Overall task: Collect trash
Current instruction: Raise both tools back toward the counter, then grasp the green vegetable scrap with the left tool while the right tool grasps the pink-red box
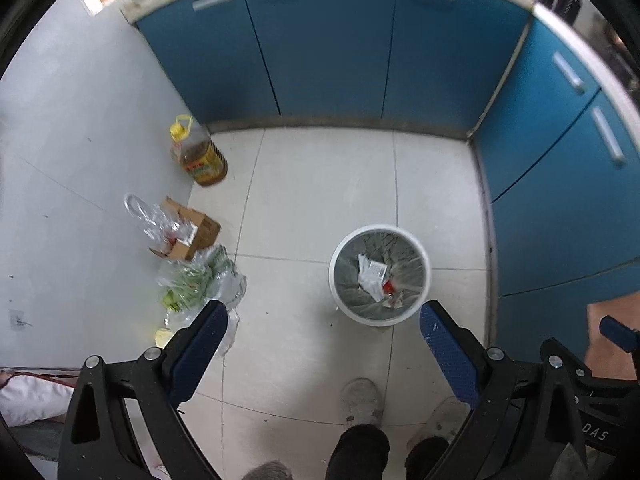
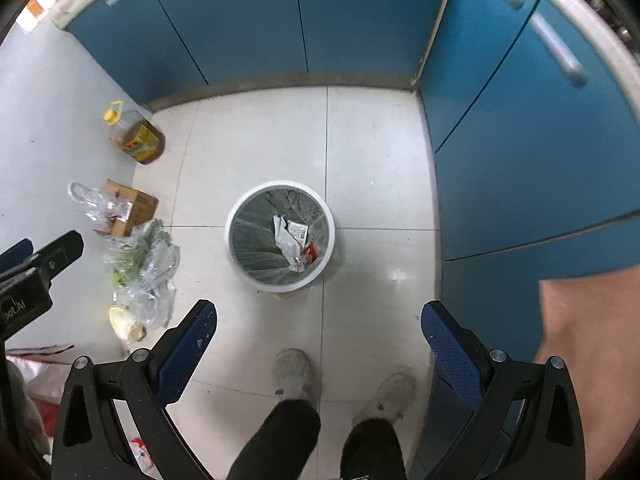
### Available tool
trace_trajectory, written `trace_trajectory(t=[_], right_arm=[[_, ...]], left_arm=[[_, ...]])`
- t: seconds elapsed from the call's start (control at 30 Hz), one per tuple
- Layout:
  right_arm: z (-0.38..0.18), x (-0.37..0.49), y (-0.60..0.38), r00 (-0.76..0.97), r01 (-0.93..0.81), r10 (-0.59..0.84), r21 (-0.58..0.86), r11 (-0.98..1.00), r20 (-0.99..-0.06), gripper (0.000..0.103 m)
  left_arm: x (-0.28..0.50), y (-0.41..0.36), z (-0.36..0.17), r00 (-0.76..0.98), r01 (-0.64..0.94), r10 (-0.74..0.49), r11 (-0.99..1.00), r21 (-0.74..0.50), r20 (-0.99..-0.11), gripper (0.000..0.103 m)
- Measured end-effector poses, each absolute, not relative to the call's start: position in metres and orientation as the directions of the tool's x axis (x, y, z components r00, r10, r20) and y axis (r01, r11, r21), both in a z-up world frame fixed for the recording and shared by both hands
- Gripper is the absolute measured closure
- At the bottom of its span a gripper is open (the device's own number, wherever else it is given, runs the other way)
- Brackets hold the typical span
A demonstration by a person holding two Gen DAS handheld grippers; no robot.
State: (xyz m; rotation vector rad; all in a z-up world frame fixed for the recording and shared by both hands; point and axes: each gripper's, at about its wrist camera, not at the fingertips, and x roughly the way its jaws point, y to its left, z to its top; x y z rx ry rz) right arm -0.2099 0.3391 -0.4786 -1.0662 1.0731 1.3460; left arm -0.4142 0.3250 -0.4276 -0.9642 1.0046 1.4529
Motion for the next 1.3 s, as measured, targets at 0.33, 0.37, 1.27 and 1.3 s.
trace_trajectory(t=[0.33,0.37,1.27,1.3], right_arm=[[-0.322,-0.199,0.28,-0.017,-1.0,0.349,0.017,-0.003,-0.937,0.0],[-0.309,-0.196,0.274,-0.028,-1.0,0.359,0.029,-0.002,-0.933,0.0],[-0.232,0.216,0.119,0.145,-0.667,0.456,0.254,0.7,-0.878,0.0],[-0.242,0.249,0.102,0.164,-0.614,0.433,0.252,0.748,-0.886,0.0]], left_arm=[[-0.393,0.273,-0.313,0.001,-1.0,0.373,-0.013,-0.006,-0.928,0.005],[-0.391,0.267,-0.304,0.004,-1.0,0.381,-0.011,-0.009,-0.925,0.005],[0.003,0.262,-0.222,0.156,-0.862,0.405,0.501,0.076,-0.901,0.004],[0.034,0.258,-0.229,0.158,-0.837,0.384,0.541,0.083,-0.91,0.004]])
